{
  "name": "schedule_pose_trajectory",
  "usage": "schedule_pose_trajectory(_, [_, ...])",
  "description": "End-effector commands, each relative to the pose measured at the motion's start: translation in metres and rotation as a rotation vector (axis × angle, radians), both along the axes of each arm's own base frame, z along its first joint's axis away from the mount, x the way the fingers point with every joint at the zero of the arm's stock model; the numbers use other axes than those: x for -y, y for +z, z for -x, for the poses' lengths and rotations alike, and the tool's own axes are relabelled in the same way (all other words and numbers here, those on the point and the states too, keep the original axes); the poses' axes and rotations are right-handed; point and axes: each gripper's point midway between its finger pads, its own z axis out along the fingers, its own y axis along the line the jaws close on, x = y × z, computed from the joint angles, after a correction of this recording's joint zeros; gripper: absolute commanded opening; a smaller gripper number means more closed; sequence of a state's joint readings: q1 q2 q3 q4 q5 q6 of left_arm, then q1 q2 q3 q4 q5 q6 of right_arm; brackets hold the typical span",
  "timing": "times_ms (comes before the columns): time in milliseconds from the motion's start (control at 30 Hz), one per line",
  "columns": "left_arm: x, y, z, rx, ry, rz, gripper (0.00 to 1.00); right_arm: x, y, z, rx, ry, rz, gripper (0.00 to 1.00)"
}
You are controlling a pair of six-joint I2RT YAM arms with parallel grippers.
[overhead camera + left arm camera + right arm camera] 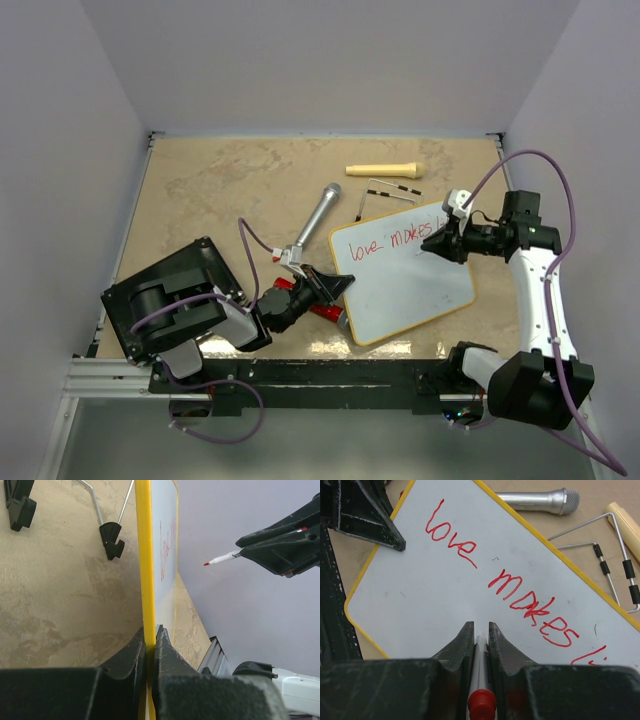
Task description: Write a sentence on the whiteboard
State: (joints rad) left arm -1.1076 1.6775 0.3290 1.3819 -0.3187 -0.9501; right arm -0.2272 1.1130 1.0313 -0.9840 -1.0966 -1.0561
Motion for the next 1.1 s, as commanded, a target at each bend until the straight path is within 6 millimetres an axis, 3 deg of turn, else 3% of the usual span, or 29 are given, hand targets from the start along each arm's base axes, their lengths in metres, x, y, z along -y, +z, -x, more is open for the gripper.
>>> schedule_pose_trajectory(0, [-0.010, -0.011, -0.004, 0.080, 0.036, -0.088, 0.00, -0.009, 0.003, 0.007, 0.010, 0.054, -0.030, 0.00])
schedule_pose_trajectory(633, [-0.005, -0.003, -0.007, 0.068, 0.051, -0.065, 0.00, -0.024, 0.000, 0.012, 0.001, 0.131, -0.027, 0.00])
schedule_pose_trajectory(933, [-0.014, -0.001, -0.010, 0.058, 0.101, -0.057, 0.00, -0.029, -0.003, 0.012, -0.007, 0.143, -0.020, 0.00])
schedule_pose_trajectory(1067, [-0.016, 0.004, -0.015, 0.064, 0.128, -0.050, 0.00, -0.040, 0.000, 0.012, -0.018, 0.147, -0.016, 0.00])
